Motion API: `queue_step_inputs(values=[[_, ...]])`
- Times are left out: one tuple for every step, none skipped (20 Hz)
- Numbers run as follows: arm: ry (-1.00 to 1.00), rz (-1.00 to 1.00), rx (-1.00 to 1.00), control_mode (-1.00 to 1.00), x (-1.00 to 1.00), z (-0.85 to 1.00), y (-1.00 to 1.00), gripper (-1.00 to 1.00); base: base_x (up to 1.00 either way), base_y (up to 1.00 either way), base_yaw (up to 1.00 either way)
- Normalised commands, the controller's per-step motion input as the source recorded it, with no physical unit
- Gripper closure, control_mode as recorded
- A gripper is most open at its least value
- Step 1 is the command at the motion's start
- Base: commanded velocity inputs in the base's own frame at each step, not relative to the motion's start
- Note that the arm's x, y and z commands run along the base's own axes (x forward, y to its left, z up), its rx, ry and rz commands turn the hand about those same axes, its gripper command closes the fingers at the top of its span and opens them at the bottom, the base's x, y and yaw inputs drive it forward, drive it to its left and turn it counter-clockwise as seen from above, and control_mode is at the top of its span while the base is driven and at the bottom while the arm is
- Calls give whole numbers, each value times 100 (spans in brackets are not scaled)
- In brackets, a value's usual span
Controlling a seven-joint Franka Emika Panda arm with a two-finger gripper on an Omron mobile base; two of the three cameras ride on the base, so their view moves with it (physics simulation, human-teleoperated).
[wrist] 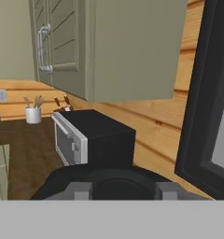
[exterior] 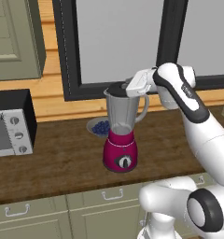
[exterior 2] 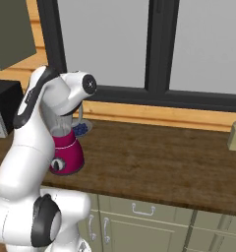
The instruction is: Close the lid blender by securely placing the lid on top.
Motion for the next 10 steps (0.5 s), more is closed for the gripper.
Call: queue_step_inputs(values=[[0,0,0,-100,21,-74,6,100,0,0,0],[0,0,-2,-100,30,-73,0,100,0,0,0],[-10,0,-12,-100,31,-70,11,100,0,0,0],[-15,0,-13,-100,20,-66,5,100,0,0,0],[-20,0,-13,-100,30,-64,0,100,0,0,0],[-28,0,-18,-100,24,-62,1,100,0,0,0],[-33,0,-18,-100,19,-58,0,100,0,0,0],[-36,0,-18,-100,24,-60,3,100,0,0,0],[-36,0,-17,-100,25,-66,1,100,0,0,0],[-43,0,-18,-100,22,-59,6,100,0,0,0]])
